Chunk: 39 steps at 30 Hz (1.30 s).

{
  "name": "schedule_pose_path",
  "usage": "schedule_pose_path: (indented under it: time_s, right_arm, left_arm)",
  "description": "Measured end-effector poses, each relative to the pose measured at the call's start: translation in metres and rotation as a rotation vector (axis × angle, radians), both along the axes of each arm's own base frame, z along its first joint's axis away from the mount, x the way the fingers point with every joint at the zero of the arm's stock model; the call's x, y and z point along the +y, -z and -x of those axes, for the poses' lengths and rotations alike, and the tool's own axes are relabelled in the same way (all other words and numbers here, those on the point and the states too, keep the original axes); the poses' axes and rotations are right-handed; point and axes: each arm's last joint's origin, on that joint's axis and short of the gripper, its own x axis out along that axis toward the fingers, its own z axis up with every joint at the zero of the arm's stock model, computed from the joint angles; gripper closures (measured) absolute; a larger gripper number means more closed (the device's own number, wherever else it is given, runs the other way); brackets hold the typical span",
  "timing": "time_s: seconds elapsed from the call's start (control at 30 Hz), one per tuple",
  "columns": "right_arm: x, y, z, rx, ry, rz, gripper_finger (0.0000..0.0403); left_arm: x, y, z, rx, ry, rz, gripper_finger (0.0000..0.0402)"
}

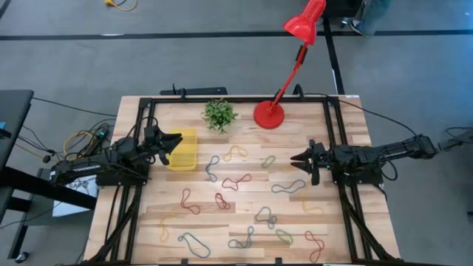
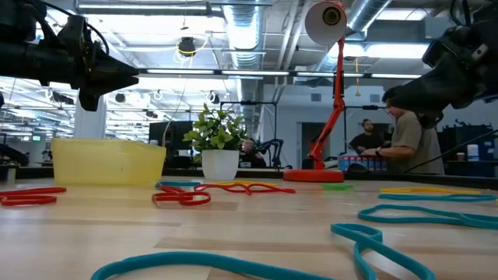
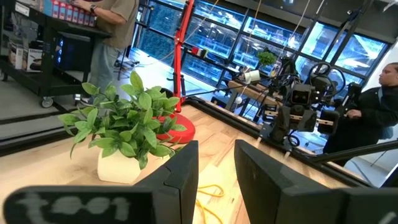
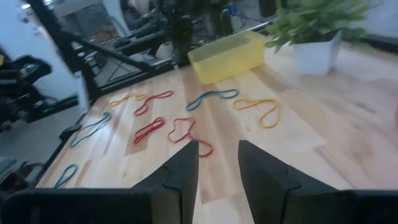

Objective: Pick and place items into bin
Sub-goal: Put the green rubber band into the yellow bin

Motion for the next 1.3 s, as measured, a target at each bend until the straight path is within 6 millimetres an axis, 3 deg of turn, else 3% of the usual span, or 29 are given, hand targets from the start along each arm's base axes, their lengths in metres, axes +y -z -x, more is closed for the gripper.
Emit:
schedule_pose_path:
  time_s: [0.27, 0.57, 1.3]
  right_arm:
    - [-0.0038, -0.0014, 0.0002, -0.013, 0.122, 0.059, 0.0295]
    - [-0.0039, -0.0015, 0.0002, -0.012, 0.126, 0.066, 0.0295]
    - [-0.0039, -0.0021, 0.0, -0.019, 0.127, 0.064, 0.0295]
  left_arm:
    - [0.0, 0.0, 0.0, 0.018, -0.003, -0.039, 0.0308]
    - [-0.0006, 0.0003, -0.0003, 0.005, 0.021, -0.007, 0.0308]
    - [-0.0004, 0.0002, -0.0002, 0.059, 0.008, -0.132, 0.0308]
